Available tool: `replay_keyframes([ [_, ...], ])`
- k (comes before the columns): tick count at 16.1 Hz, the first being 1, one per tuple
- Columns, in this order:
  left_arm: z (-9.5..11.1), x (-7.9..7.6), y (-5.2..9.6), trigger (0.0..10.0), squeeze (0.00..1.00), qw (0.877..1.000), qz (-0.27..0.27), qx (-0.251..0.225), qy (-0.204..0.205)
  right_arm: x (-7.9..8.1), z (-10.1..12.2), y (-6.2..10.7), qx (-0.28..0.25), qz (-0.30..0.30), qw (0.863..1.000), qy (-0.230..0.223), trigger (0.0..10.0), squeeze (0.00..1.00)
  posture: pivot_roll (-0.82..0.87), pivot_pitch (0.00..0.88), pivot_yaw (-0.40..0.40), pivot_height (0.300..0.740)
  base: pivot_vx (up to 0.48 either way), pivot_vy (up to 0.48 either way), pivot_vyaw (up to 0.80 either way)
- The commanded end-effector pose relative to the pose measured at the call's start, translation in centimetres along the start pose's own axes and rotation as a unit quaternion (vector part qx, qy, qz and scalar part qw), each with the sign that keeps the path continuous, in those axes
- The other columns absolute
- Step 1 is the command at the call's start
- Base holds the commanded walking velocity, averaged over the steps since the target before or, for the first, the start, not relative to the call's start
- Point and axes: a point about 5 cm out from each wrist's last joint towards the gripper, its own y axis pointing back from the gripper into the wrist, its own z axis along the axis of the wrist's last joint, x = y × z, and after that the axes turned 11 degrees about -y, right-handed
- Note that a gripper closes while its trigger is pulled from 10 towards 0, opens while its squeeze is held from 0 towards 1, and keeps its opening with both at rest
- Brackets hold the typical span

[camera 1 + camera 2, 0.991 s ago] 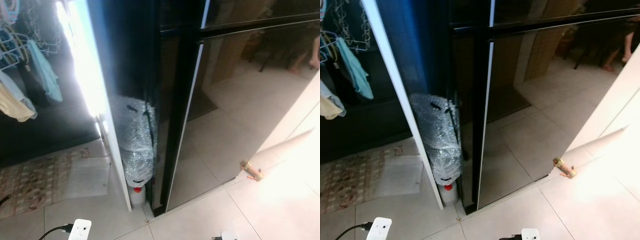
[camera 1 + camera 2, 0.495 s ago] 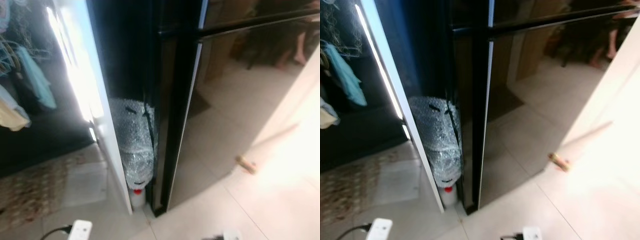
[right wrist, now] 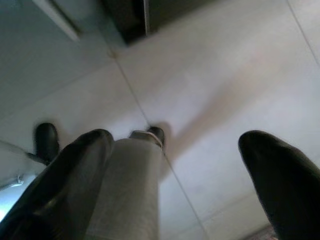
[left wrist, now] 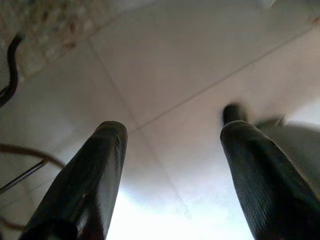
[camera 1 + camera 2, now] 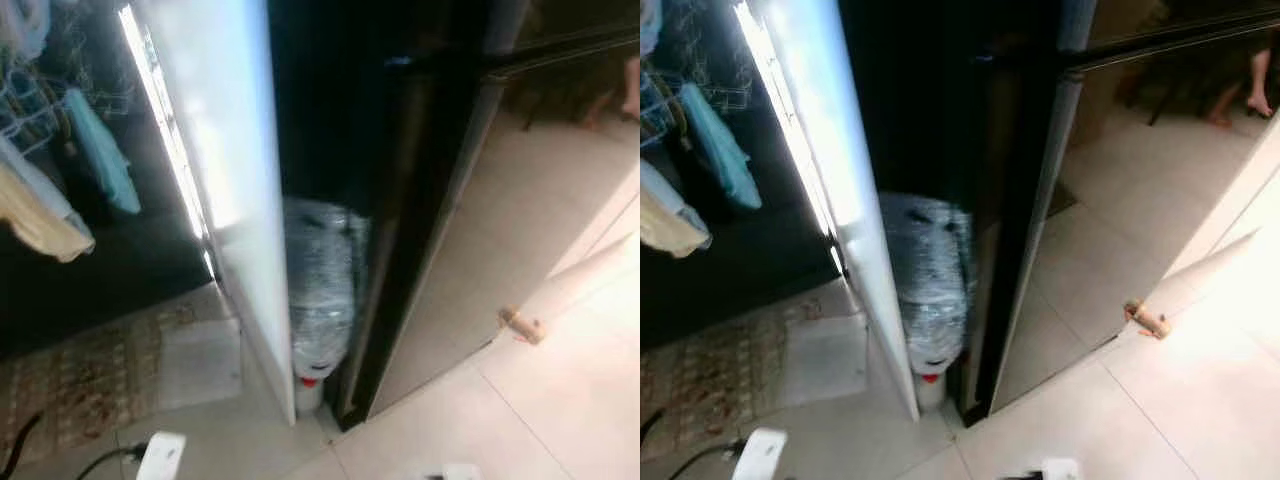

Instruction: Restocking fridge

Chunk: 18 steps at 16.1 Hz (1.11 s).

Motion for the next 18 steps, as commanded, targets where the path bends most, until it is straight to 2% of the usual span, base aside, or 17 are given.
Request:
replay_keyframes([
  [1,0.23,-0.25,-0.04,10.0,0.0,1.0,-0.003,-0.002,0.002,-0.36,-0.94,0.21,0.017,-0.003,1.0,-0.002,10.0,0.0,-0.1,0.0,0.03,0.74,0.0,0.292,0.0],
  [5,0.24,-0.23,-0.04,10.0,0.0,1.0,-0.004,-0.003,0.0,-0.34,-0.94,0.2,0.017,-0.003,1.0,-0.001,10.0,0.0,-0.1,0.0,0.031,0.74,0.0,0.288,0.0],
  [9,0.27,-0.2,-0.04,10.0,0.0,1.0,-0.005,-0.003,-0.003,-0.31,-0.95,0.19,0.019,-0.003,1.0,-0.003,10.0,0.0,-0.1,0.0,0.032,0.74,0.0,0.0,-0.1],
  [18,0.26,-0.21,-0.05,10.0,0.0,1.0,-0.009,-0.001,-0.004,-0.3,-1.03,0.18,0.027,-0.003,1.0,0.005,10.0,0.0,-0.09,0.0,0.034,0.74,0.0,0.0,-0.73],
])
